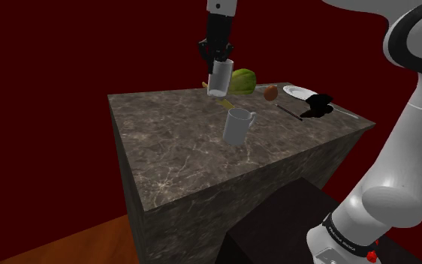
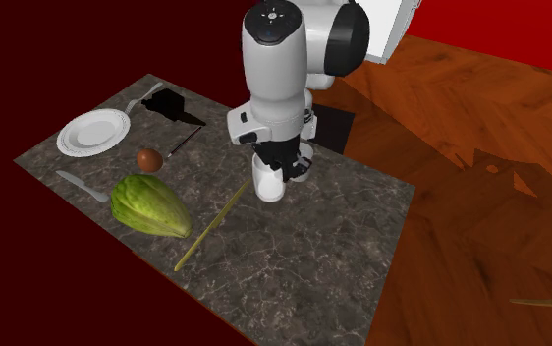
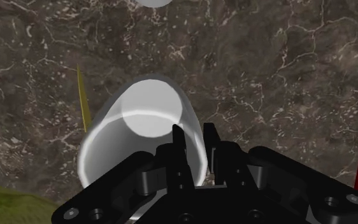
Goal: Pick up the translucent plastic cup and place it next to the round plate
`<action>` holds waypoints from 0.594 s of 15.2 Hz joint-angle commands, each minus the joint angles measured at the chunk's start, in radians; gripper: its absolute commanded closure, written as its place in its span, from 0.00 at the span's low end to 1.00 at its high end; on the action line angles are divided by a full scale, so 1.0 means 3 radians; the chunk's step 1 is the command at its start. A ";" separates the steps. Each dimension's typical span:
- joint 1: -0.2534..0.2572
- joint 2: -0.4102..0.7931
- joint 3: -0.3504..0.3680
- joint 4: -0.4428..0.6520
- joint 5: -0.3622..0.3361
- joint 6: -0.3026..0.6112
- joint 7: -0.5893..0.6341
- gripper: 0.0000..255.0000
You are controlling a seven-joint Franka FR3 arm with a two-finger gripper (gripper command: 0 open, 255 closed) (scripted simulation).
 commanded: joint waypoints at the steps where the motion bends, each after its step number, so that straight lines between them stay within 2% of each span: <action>1: -0.0097 -0.0088 -0.0064 -0.0105 0.0016 0.0015 -0.0163 1.00; 9: -0.0450 -0.0279 -0.0343 -0.0339 0.0031 0.0042 -0.0792 1.00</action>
